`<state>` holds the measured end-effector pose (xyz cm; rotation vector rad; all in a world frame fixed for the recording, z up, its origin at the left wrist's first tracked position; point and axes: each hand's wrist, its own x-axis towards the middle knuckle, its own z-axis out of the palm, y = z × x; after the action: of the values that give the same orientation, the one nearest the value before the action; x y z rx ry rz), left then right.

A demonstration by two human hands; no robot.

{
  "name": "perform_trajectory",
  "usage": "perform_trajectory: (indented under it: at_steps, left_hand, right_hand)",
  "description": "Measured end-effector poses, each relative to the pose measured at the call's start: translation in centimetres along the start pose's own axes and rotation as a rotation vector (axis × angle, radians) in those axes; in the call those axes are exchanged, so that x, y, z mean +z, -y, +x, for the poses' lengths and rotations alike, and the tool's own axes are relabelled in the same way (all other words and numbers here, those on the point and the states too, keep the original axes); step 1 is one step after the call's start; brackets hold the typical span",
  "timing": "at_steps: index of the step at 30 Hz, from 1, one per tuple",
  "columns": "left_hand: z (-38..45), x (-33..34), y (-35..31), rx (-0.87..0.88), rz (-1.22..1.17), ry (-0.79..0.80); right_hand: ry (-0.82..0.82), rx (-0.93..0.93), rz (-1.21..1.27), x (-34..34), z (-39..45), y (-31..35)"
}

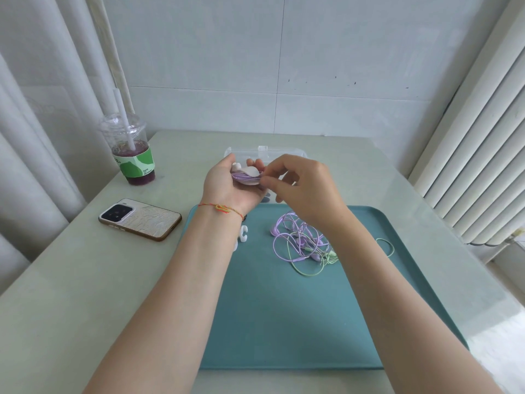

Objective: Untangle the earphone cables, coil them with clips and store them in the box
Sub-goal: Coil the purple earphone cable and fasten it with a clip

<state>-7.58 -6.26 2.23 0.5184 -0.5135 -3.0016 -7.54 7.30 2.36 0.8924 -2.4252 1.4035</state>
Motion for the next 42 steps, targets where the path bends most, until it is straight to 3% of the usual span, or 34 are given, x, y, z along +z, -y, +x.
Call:
perform_trajectory:
  at_steps: [11, 17, 20, 22, 26, 34, 42]
  left_hand:
    - [-1.4, 0.4, -0.3, -0.213, 0.23, 0.366]
    - [-0.4, -0.2, -0.4, -0.159, 0.357, 0.293]
    - [0.1, -0.8, 0.2, -0.128, 0.386, 0.276]
    - [0.0, -1.0, 0.9, -0.136, 0.435, 0.298]
    - [-0.4, -1.3, 2.2, -0.148, 0.367, 0.29]
    - [-1.6, -2.1, 2.6, -0.02, 0.225, 0.293]
    - [-2.9, -2.2, 2.2, 0.088, 0.082, 0.491]
  right_hand:
    - [-0.052, -0.058, -0.041, -1.4, 0.1, -0.4]
    - [-0.016, -0.002, -0.128, -2.7, 0.6, -0.6]
    - [-0.085, 0.106, -0.043, -3.7, 0.8, -0.5]
    - [-0.025, 0.176, -0.097, -3.5, 0.6, -0.3]
    - [0.148, 0.234, -0.312, -1.6, -0.7, 0.4]
    - [0.059, 0.215, -0.324, -0.9, -2.6, 2.2]
    - [-0.146, 0.11, -0.379, -0.9, -2.5, 2.4]
